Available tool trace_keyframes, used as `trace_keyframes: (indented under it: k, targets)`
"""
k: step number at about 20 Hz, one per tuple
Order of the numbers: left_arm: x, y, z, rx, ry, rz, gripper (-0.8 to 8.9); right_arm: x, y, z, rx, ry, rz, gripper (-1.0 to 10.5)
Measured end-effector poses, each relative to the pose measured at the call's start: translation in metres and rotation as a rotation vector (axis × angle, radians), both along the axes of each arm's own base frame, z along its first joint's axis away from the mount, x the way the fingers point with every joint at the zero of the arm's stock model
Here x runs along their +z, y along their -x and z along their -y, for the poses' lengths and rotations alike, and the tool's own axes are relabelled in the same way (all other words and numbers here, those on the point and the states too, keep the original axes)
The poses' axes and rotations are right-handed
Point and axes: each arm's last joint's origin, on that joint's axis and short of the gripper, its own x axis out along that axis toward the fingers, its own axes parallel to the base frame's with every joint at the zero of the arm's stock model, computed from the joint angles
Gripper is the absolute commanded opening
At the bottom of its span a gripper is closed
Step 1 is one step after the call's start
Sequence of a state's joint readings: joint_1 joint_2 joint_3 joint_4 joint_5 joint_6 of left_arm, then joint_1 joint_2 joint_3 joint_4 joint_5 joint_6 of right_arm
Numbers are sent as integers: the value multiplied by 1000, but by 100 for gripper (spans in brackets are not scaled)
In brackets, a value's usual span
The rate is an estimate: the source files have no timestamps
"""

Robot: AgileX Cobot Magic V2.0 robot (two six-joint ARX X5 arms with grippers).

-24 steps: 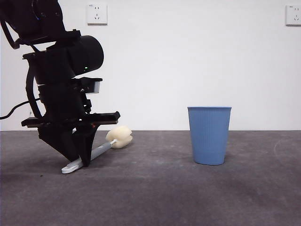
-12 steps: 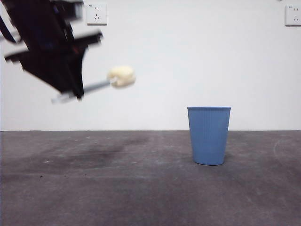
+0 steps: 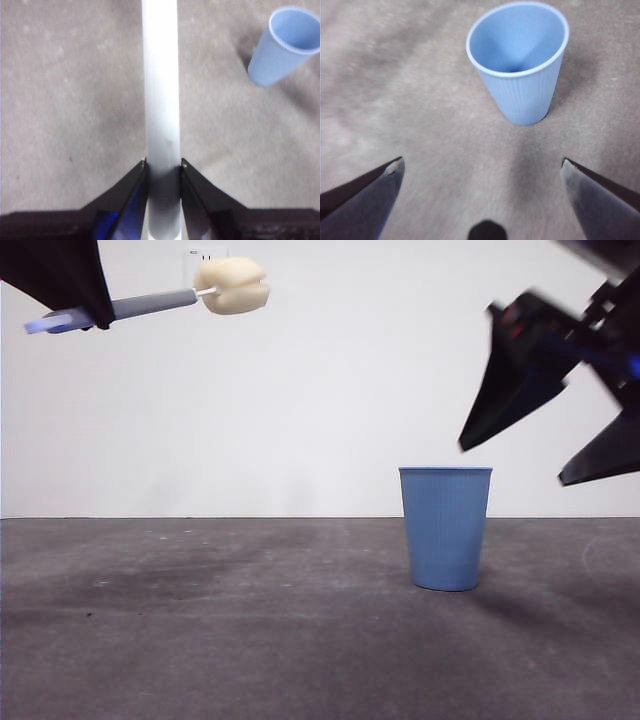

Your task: Pick up the cup brush,pick up the cup,insert the brush into the cup,clean the cup,put the cup brush back,put the cup back to the fixed position on the table

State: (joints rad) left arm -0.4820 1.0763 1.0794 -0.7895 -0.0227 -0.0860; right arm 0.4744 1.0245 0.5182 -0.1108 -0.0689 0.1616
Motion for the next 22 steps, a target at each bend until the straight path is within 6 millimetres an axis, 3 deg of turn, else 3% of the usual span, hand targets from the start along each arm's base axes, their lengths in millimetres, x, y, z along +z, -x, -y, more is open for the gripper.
trace_keyframes:
  k: [10, 22]
  targets:
    - [-4, 3, -2, -20, -38, -44, -9, -46, -49, -29, -44, 16, 111, 627]
    - [-5, 5, -2, -35, -34, -75, -9, -75, -79, -28, -88, -21, 251, 624]
